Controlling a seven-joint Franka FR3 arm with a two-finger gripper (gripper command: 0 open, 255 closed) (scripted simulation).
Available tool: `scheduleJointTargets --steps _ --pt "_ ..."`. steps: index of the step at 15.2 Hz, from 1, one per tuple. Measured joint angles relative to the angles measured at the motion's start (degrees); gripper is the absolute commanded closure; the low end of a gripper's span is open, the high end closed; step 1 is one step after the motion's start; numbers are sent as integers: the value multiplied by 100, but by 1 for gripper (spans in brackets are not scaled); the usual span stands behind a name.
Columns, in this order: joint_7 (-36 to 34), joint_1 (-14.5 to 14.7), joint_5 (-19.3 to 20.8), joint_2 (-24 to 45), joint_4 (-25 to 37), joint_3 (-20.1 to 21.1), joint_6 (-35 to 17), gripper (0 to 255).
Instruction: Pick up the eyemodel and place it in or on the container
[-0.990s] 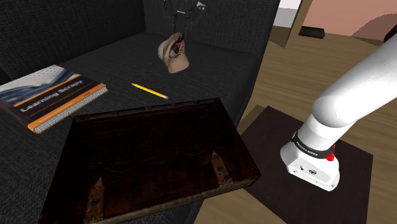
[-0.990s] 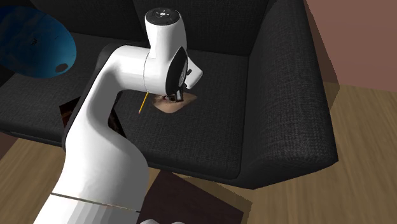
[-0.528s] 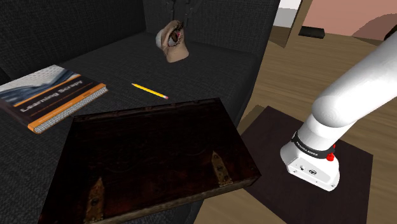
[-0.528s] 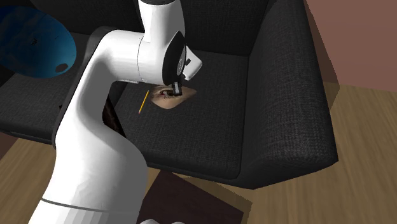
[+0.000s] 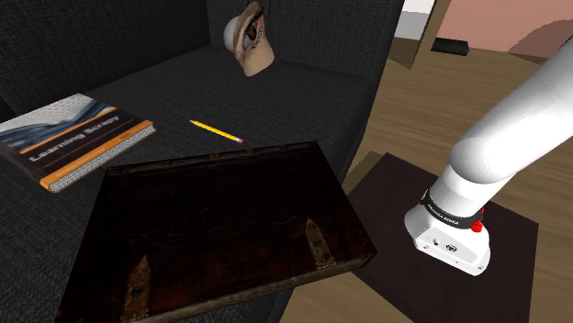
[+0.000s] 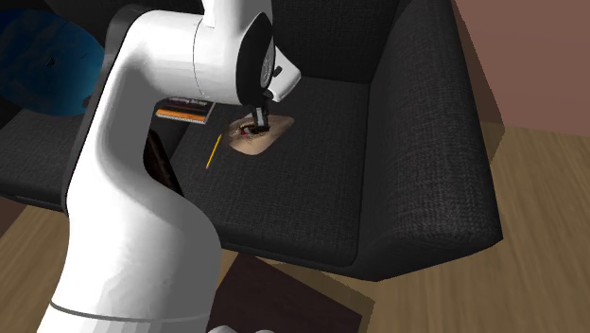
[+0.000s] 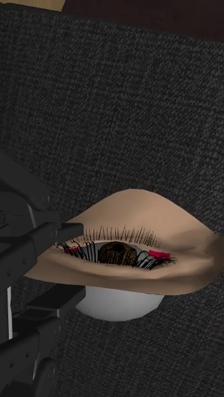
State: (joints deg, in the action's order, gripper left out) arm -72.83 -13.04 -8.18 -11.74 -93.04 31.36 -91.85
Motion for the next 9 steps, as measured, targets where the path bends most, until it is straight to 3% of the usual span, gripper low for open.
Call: scheduleJointTargets --steps 6,9 --pt "-157 10 120 227 694 82 487 255" --pt "-388 108 49 71 657 210 559 255"
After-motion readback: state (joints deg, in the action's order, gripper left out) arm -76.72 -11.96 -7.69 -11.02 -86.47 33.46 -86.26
